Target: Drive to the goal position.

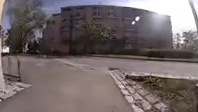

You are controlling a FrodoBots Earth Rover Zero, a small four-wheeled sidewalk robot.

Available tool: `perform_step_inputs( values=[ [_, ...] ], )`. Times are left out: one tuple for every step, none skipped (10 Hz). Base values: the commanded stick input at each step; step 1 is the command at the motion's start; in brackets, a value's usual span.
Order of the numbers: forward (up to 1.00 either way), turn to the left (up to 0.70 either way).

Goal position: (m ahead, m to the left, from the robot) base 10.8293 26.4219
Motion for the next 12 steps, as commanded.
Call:
perform_step_inputs(
  values=[
    [0.70, 0.00],
    [0.70, 0.00],
    [0.70, 0.00],
    [0.70, 0.00],
    [0.70, 0.00],
    [0.70, 0.00],
    [0.70, 0.00],
    [0.70, 0.00],
    [0.70, 0.00],
    [0.70, 0.05],
    [0.70, 0.16],
    [0.70, 0.33]
  ],
)
